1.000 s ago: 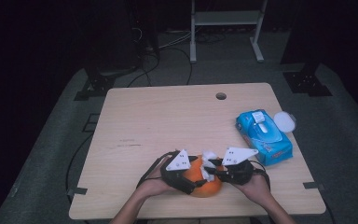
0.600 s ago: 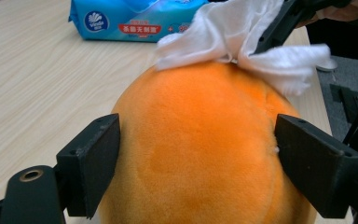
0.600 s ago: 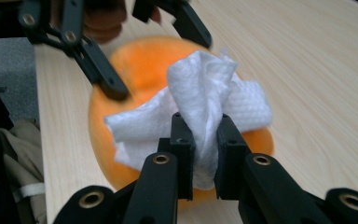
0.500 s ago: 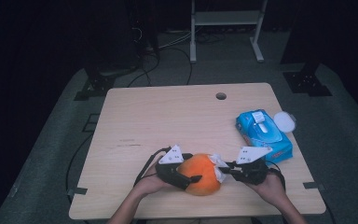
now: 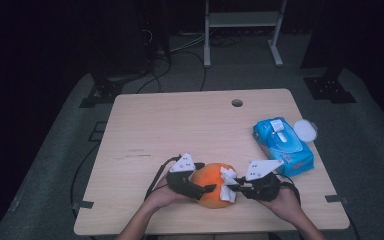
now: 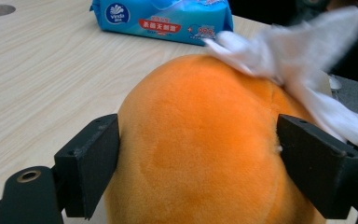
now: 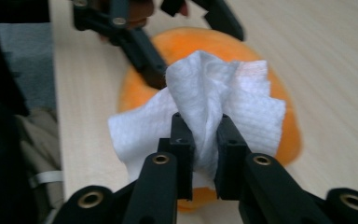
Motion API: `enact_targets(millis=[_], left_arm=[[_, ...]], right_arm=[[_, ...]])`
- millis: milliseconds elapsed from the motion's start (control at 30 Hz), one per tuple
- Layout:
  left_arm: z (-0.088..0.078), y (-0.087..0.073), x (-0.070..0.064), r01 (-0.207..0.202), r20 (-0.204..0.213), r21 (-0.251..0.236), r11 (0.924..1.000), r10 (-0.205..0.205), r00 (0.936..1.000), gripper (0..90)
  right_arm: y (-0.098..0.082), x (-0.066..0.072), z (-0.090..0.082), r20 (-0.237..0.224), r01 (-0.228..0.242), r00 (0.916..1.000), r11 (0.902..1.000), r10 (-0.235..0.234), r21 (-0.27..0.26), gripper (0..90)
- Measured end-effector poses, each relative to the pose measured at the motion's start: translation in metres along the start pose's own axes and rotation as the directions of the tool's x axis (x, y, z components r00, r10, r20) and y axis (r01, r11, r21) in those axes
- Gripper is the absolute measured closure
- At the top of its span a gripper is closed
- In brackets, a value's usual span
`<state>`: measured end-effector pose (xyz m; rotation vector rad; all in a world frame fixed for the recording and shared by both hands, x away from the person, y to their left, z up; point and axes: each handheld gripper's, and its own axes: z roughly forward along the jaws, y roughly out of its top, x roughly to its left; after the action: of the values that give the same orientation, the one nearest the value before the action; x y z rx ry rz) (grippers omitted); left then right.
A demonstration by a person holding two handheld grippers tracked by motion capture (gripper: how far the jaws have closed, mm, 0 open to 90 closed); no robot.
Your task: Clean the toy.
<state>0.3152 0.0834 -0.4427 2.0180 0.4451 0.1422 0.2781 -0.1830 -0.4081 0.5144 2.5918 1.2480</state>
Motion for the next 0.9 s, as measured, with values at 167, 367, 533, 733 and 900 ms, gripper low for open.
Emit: enact_targets(millis=[167, 367, 533, 733, 900], left_arm=[[0.002, 0.003, -0.006, -0.039, -0.005, 0.014, 0.9992, 0.039, 0.9992, 15.5], [0.003, 0.003, -0.007, -0.055, 0.002, 0.019, 0.9983, 0.055, 0.9985, 15.5], [0.003, 0.002, -0.006, -0.056, 0.011, 0.014, 0.9984, 0.055, 0.9984, 15.3], [-0.001, 0.000, 0.000, -0.021, 0.014, 0.003, 0.9998, 0.021, 0.9997, 15.3], [-0.005, -0.003, 0.008, 0.010, 0.024, 0.002, 1.0000, -0.010, 0.9997, 15.4]], right_arm=[[0.001, 0.001, 0.002, 0.049, 0.018, 0.9987, 0.9998, -0.018, -0.009, 65.0], [0.003, -0.003, 0.010, 0.034, -0.008, 0.9994, 0.9987, 0.010, -0.050, 57.2], [0.002, -0.003, 0.013, 0.009, -0.020, 0.9998, 0.9980, 0.021, -0.061, 76.2], [0.001, -0.006, 0.007, 0.001, -0.023, 0.9997, 0.9987, 0.023, -0.045, 79.9], [-0.019, -0.019, -0.002, 0.040, -0.072, 0.9966, 0.9974, 0.071, 0.010, 80.0]])
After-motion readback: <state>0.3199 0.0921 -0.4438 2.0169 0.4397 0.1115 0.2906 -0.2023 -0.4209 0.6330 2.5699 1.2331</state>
